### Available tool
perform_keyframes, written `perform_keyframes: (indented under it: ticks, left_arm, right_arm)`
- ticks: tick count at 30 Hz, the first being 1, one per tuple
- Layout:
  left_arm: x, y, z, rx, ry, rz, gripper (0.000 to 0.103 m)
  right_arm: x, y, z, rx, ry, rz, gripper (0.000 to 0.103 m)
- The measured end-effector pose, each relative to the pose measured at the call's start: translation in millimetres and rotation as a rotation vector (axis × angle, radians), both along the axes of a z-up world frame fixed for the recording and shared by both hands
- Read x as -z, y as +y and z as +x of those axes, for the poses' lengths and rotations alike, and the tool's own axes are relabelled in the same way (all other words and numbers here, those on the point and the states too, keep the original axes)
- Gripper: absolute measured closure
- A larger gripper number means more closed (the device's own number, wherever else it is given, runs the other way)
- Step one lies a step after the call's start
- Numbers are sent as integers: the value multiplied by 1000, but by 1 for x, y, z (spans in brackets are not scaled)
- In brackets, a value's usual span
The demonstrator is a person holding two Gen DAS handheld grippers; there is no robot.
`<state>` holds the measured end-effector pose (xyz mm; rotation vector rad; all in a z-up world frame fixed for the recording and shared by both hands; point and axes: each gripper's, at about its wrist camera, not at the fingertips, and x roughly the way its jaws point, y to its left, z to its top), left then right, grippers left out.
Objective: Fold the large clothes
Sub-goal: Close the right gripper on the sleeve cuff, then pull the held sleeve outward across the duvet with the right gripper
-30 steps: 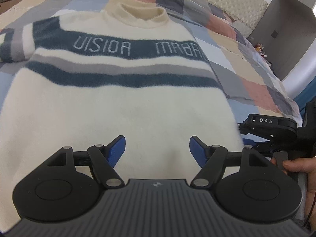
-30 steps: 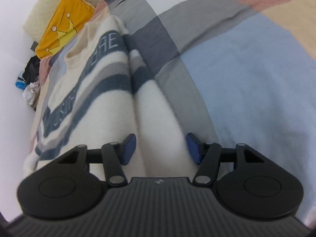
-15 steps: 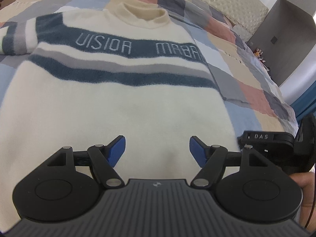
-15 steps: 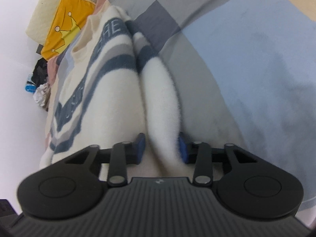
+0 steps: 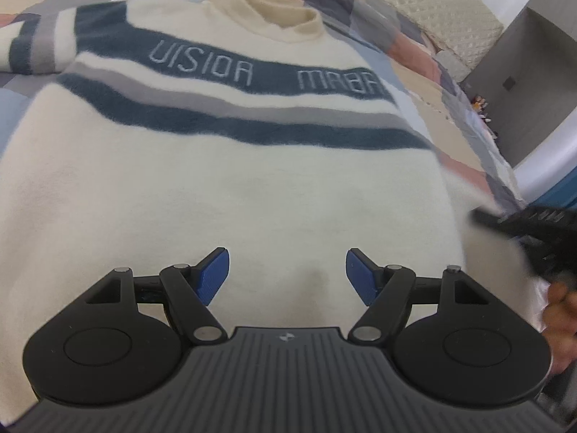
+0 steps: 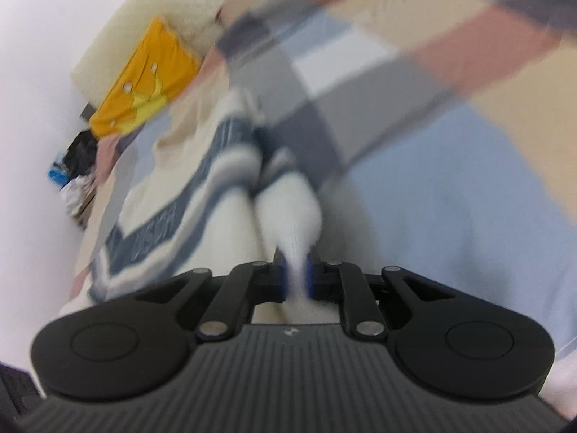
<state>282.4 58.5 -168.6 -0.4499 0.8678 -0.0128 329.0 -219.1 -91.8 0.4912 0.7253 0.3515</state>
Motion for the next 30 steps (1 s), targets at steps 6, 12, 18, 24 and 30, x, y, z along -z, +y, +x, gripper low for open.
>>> perform_keyframes:
  ticks: [6, 12, 18, 24, 30]
  left_arm:
    - [5, -5, 6, -7, 5, 8, 27]
    - [8, -3, 12, -27, 0, -3, 27]
    - [10, -1, 17, -30, 0, 2, 27]
    - [15, 1, 25, -31, 8, -2, 27]
    - [17, -1, 34, -22, 11, 31, 27]
  right_arm:
    - [-31, -44, 25, 160, -90, -24, 90]
    - [-59, -82, 67, 354, -172, -64, 90]
    - [-70, -120, 120, 473, -209, -89, 90]
    - [-61, -165, 159, 498, -180, -138, 90]
    - [-5, -186, 204, 440, -21, -141, 90]
